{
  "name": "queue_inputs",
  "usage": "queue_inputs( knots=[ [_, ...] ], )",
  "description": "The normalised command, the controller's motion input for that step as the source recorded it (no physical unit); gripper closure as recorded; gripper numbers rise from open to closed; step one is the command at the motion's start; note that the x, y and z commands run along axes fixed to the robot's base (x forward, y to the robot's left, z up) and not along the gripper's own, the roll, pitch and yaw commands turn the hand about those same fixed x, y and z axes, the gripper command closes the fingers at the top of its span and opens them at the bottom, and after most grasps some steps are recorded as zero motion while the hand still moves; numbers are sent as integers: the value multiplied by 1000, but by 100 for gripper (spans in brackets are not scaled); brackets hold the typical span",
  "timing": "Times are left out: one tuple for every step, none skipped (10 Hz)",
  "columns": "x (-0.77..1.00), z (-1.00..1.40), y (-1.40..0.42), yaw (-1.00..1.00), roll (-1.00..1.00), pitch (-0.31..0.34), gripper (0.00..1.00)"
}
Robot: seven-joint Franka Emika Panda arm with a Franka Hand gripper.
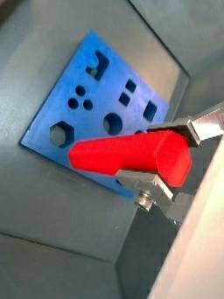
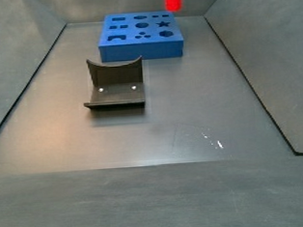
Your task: Insert the hexagon object.
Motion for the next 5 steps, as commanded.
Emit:
queue_inputs(
  knots=[
    [0,-326,271,-494,-181,-306,100],
    [0,-271,371,-383,-190,-334,100],
    [0,-443,497,-389,-91,-266,100],
    [143,-331,434,-400,-40,-146,100],
    [149,-360,277,-309,0,-170,100]
  ],
)
